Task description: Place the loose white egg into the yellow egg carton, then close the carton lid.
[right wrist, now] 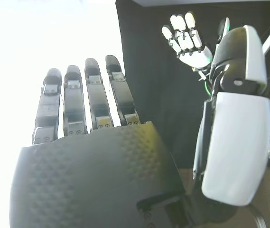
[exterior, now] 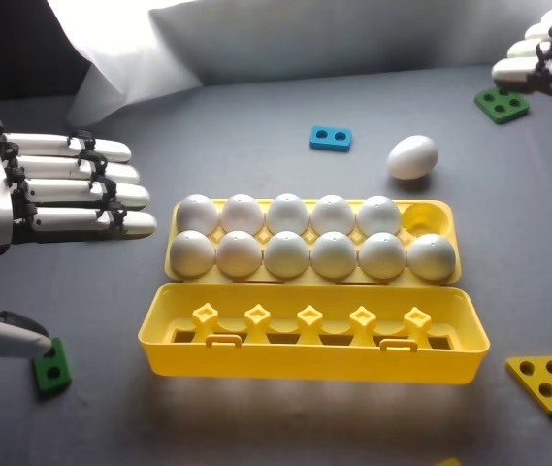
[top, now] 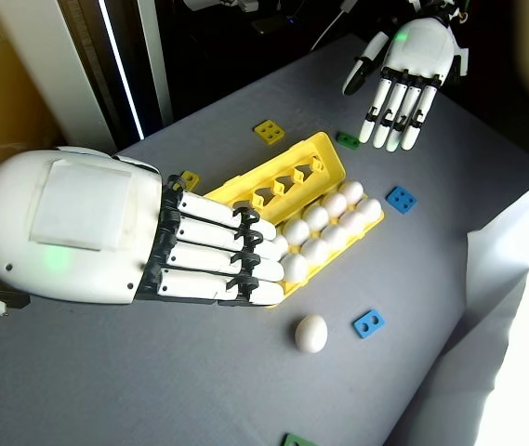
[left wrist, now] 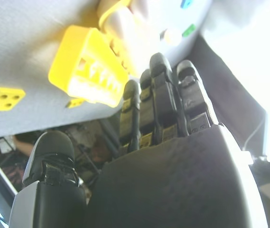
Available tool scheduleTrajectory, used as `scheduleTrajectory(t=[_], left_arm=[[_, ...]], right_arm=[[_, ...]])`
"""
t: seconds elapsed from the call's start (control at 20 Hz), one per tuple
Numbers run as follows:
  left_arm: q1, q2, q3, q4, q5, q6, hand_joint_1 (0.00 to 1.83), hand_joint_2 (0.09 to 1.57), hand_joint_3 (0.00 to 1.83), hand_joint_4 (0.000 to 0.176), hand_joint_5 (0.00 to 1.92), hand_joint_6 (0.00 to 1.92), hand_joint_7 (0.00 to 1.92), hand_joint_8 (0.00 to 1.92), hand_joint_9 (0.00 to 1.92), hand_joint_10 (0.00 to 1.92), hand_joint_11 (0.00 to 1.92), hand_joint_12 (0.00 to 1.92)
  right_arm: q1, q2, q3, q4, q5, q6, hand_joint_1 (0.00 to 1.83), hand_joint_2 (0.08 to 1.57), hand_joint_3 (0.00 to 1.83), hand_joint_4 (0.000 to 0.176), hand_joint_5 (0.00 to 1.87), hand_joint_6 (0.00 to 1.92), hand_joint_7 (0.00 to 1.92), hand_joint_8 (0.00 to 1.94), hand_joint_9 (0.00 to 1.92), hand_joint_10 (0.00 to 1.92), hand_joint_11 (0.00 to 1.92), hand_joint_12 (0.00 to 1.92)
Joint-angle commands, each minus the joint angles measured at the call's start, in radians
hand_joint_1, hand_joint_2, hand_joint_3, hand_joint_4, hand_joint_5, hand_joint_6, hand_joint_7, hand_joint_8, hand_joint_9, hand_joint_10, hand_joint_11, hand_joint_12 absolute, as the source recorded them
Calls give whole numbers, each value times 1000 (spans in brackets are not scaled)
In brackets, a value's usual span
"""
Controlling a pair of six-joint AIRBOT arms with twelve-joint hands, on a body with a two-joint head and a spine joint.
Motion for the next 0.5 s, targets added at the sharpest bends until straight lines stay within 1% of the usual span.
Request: scheduleTrajectory(t=[0.0,0.05,0.15,0.35,0.45], left_arm=[[-1,16,10,-68,-64,0,0,1162,18,0,10,0,19,0,0,0,0,0],[-1,16,10,-68,-64,-1,0,1167,17,0,9,1,18,1,0,0,0,0],[-2,16,10,-68,-63,-1,0,1177,19,0,30,9,31,6,12,4,0,0],[-2,15,13,-68,-60,-3,0,1179,16,0,42,11,40,7,23,7,0,0],[-2,15,16,-66,-60,-4,0,1179,15,0,43,10,41,7,23,7,0,0]], right_arm=[[15,13,-3,47,63,0,0,1298,11,0,56,2,54,3,38,5,15,94],[17,13,-9,47,63,-4,0,1300,9,0,59,3,62,6,36,3,3,93],[17,13,-21,47,63,-34,0,1298,3,0,37,2,35,2,2,0,0,12],[16,13,-27,47,50,-46,0,1304,5,0,58,11,57,10,25,9,27,14],[16,13,-28,47,32,-87,0,1305,4,0,59,10,58,9,26,8,27,14]])
